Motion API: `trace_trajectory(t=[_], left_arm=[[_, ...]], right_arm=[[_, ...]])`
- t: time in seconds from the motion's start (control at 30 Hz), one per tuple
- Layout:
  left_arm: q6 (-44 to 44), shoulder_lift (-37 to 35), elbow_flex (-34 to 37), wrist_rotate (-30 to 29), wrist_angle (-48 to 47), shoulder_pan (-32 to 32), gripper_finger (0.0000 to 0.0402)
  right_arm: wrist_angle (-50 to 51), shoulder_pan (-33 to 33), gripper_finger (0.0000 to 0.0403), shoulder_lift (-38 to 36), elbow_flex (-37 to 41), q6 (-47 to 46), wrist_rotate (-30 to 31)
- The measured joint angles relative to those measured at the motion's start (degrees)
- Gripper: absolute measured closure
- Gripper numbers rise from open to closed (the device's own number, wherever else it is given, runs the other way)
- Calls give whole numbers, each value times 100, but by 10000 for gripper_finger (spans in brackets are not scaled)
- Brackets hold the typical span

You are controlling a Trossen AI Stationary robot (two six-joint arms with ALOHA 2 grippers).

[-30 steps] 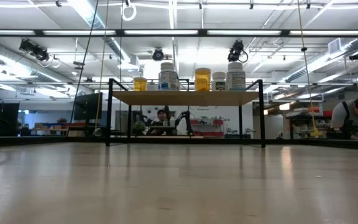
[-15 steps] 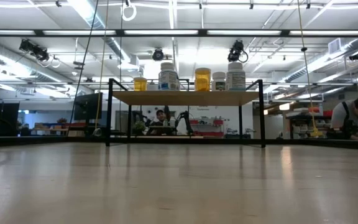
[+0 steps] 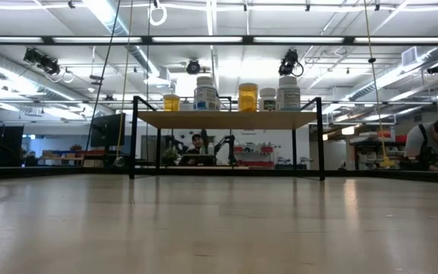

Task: Pick and place medicine bottles onto shelf by color
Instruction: Put the pink medicine bottle on the shelf

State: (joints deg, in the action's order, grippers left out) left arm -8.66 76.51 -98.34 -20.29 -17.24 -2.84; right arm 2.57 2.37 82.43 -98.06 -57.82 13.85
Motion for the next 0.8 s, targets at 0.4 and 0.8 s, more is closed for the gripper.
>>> trace_trajectory(t=[0.4,0.8], left_arm=[[47,-15,-3,-2,331,3,67],[142,-13,-3,-2,320,3,131]], right_arm=[[96,2,224,0,0,38,-73],[94,2,224,0,0,42,-154]])
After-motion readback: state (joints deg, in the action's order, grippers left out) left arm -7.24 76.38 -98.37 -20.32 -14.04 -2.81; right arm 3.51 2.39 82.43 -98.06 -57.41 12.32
